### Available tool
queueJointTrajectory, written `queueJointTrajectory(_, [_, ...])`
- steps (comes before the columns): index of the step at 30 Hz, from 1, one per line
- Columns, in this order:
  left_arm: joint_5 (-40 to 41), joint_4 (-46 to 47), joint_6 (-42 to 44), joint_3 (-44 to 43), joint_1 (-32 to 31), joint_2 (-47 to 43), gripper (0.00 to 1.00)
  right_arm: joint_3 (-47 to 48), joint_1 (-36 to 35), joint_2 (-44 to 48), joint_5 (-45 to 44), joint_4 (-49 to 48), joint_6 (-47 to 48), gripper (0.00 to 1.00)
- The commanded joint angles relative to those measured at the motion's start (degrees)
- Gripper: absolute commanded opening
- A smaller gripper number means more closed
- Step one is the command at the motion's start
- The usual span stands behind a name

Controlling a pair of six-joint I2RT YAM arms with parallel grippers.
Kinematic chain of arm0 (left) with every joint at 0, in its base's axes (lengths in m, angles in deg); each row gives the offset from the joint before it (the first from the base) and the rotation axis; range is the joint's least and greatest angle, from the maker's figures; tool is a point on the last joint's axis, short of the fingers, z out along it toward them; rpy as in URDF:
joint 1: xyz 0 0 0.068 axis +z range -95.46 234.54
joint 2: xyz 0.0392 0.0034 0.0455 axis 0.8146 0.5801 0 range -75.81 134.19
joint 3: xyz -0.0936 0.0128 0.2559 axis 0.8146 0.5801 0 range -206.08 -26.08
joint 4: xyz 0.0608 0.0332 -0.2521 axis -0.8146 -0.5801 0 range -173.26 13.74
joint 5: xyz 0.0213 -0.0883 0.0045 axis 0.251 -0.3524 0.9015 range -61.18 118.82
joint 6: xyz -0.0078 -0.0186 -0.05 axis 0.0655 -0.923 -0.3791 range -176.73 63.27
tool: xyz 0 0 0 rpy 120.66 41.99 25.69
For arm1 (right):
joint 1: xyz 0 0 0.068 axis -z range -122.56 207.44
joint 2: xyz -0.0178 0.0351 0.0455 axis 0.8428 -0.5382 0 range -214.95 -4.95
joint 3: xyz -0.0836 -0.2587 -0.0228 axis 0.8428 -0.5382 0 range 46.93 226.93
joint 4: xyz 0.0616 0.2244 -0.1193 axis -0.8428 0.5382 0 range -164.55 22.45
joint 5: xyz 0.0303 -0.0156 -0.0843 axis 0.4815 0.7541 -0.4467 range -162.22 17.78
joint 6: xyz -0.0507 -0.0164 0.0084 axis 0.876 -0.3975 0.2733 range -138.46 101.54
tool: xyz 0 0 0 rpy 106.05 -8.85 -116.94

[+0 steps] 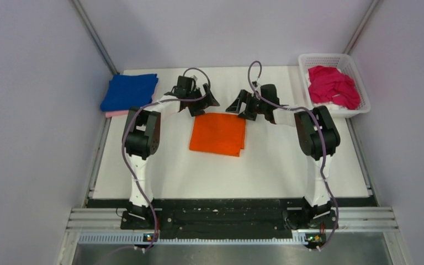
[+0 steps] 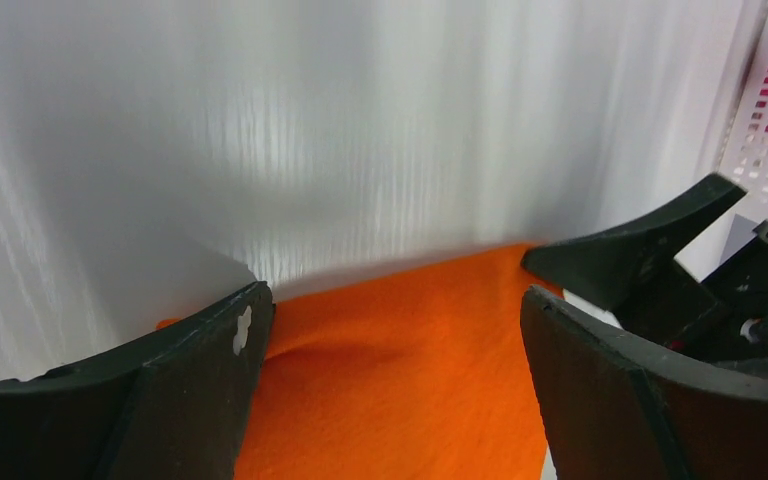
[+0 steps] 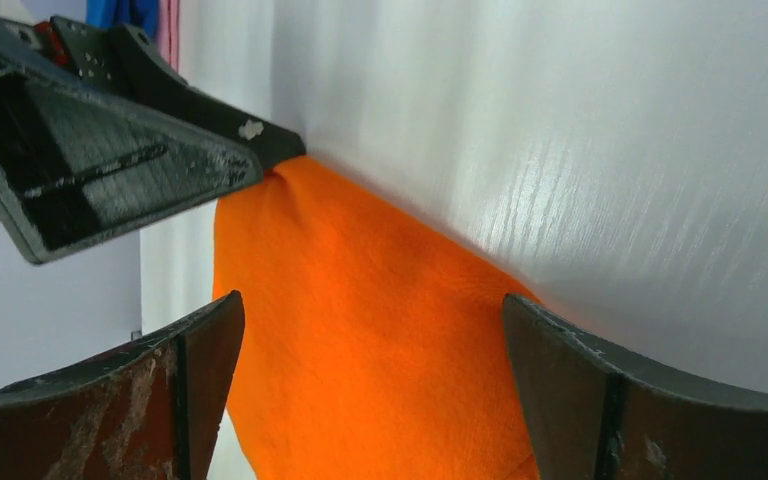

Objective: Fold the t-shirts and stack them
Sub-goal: Smooth out wrinkles on the folded tshirt, then put the neatly folded tshirt into the corner of the board with the left arm

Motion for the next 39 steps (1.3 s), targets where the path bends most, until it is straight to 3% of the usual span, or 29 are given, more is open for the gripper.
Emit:
queueJointTrajectory(1, [1.4,-3.7,0.0,6.5,0.0,-6.0,0.99,3.9,-0.4,1.8,-1.8,5.9,4.1,0.99])
queueJointTrajectory(9, [8.1,1.0,0.1,17.6,0.0,-24.8,0.99,3.5,-3.5,17.7,-8.4,14.6,10.4,0.99])
queueJointTrajectory(19, [8.8,1.0,-1.8,31.8,0.0,-35.8,0.99,-24.3,-11.9,34.0,-4.9,0.8,1.7,0.99])
queueJointTrajectory(24, [7.9,2.1,-3.2,35.7,-0.3,-35.1,0.99,-32.3,-12.2,32.9,-8.0,-0.1,0.9,0.99])
queueJointTrajectory(30, [7.5,2.2,-4.0,35.9,-1.4,-30.8,0.97,-33.3,-12.1,29.2,-11.2,1.4,2.2,0.99])
queueJointTrajectory(33, [7.6,1.5,-4.1,35.4,-2.3,-28.9,0.93,-32.9,-12.2,31.2,-10.7,2.3,2.4,0.99])
queueJointTrajectory(35, [7.4,1.5,-3.7,35.3,-3.2,-27.8,0.84,-32.7,-12.1,34.0,-10.8,3.2,2.9,0.99])
queueJointTrajectory(39, [12.4,-0.7,-3.7,35.1,-5.9,-25.7,0.77,-32.2,-12.2,42.0,-13.4,7.5,3.5,0.99])
